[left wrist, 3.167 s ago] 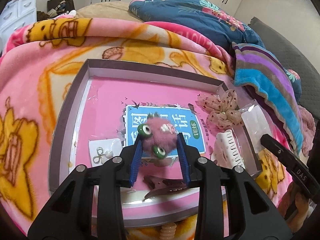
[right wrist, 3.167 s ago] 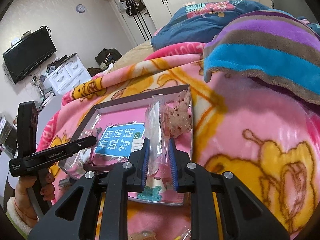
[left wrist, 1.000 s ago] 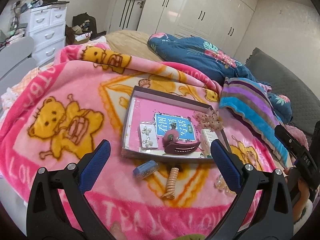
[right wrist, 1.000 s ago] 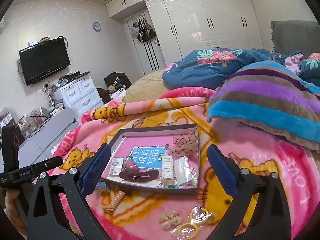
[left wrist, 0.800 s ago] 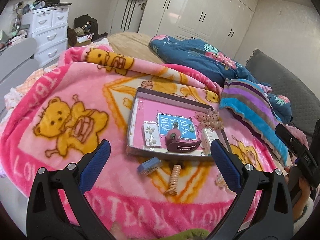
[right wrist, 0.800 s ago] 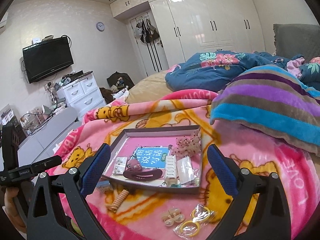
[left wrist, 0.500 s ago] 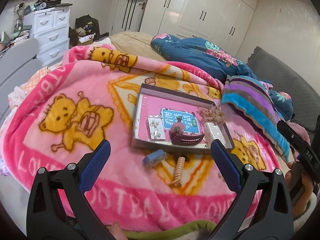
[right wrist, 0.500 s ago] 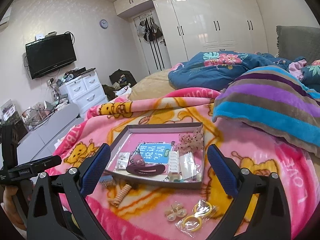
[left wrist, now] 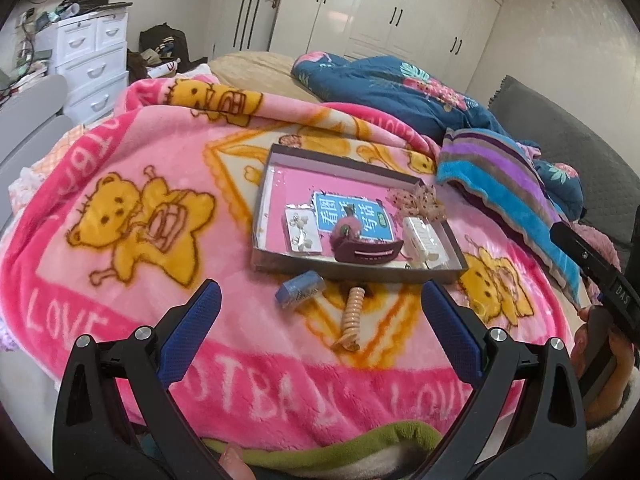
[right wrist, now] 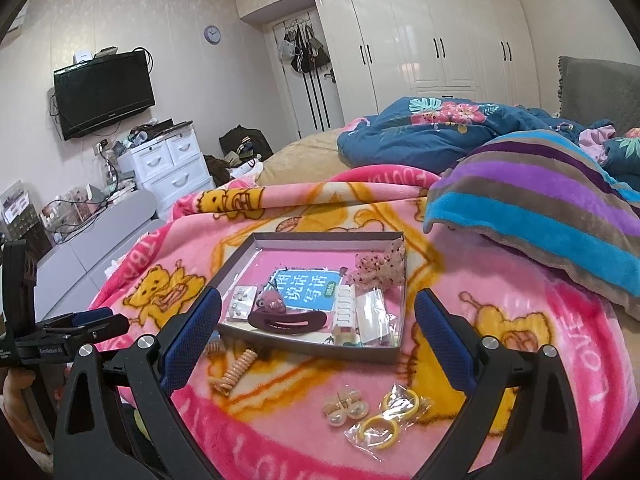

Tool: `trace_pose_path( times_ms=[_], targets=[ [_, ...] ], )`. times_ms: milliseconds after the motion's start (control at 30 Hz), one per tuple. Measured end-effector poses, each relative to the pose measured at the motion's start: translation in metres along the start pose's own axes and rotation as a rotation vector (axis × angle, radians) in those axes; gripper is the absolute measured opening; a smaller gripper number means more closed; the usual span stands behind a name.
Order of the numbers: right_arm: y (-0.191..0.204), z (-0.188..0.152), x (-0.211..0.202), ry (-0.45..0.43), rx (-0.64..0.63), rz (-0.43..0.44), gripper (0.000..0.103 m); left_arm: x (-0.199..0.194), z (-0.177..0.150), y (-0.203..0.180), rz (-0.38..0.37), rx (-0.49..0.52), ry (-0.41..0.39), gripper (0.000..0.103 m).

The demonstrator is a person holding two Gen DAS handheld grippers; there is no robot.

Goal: Organize jewelry
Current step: 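Move the left tool toward the beige spiral hair tie and the right tool toward the yellow bangles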

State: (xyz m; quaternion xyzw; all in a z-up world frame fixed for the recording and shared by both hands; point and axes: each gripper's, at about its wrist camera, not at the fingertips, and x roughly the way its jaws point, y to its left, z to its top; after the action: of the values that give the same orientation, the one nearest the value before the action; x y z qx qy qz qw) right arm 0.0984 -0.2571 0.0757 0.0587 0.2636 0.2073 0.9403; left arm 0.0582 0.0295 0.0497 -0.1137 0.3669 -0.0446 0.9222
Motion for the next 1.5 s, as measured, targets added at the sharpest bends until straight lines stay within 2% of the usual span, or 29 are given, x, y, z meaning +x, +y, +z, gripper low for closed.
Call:
trace_pose_path(
  times_ms=[300,833,1067,1500],
  targets=[
    [-0.008,-0.010,0.003,0.029,0.002,-0.018,0.097,0.015,-0.011,-0.007,-0.011,0.022,0.043,0.094],
    [-0.036,-0.046,0.015,0.149,0.040,-0.053,0.097,0.054,-0.035,-0.029,-0.037,0.074,0.149,0.094],
    [-0.046,-0.065,0.022,0.205,0.059,-0.063,0.097,0.069,-0.045,-0.036,-0.012,0.109,0.173,0.094],
    [-0.066,-0.097,0.041,0.322,0.155,-0.054,0.097,0.090,-0.049,-0.033,0.000,0.102,0.195,0.094]
  ],
)
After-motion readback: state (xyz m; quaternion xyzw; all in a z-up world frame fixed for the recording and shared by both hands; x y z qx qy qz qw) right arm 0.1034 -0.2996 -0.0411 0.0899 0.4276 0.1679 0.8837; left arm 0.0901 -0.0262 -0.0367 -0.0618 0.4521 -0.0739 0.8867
